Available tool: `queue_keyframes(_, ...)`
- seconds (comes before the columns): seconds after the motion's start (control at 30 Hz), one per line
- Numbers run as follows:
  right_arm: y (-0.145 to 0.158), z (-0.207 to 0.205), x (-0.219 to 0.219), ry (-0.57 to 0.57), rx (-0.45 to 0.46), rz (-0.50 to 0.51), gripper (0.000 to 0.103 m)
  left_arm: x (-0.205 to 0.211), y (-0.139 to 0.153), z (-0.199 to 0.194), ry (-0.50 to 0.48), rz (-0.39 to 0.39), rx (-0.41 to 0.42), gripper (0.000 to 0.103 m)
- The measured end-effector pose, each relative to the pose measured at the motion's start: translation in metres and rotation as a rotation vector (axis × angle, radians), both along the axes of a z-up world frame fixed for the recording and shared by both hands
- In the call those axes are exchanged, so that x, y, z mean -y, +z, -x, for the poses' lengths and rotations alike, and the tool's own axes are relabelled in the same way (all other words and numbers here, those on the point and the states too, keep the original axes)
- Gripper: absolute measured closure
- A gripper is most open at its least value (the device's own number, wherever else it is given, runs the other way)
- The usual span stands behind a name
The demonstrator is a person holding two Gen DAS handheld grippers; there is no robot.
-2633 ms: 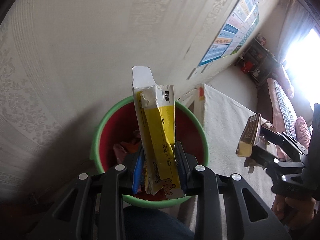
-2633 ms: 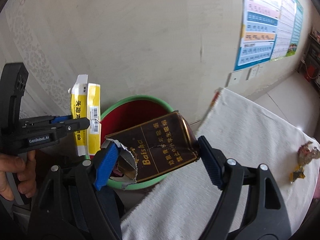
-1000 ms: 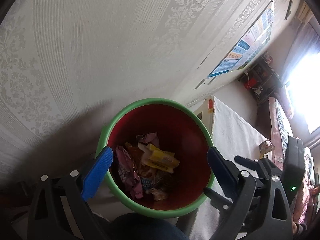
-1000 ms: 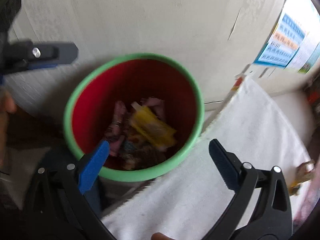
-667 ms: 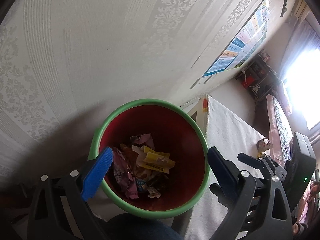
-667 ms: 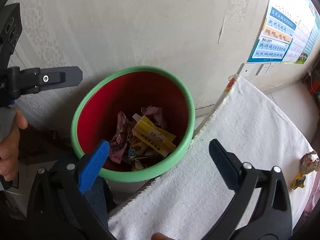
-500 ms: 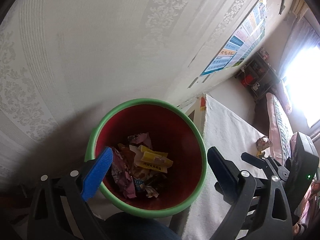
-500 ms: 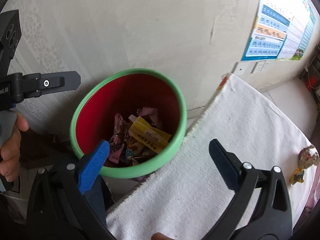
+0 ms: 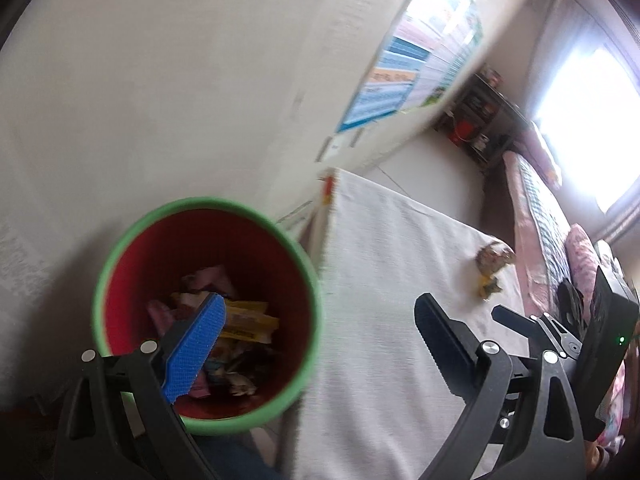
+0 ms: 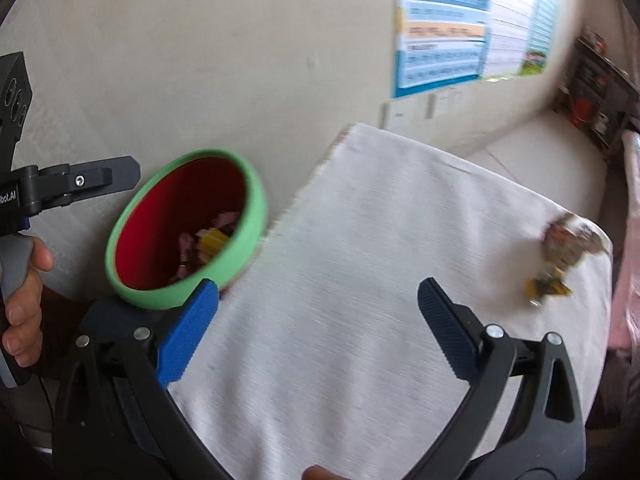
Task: Collect trash
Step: 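Move both tools back over the table toward the remaining trash, then grasp the gold wrapper with the left tool while the right tool grasps the crumpled brown paper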
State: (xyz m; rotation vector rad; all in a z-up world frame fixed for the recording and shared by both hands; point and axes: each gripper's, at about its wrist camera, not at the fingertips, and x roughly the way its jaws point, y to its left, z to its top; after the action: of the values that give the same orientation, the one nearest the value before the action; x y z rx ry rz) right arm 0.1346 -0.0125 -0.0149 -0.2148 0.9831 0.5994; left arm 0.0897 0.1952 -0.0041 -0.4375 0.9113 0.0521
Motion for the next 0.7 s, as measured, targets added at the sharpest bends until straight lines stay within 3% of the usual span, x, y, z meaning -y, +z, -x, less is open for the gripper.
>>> queue_keyframes(0.7, 0.002, -0.040, 0.219, -0.361, 0.011, 0.030, 0.005, 0.180, -0.015, -0.075, -0.347, -0.024, -0.041, 0.012)
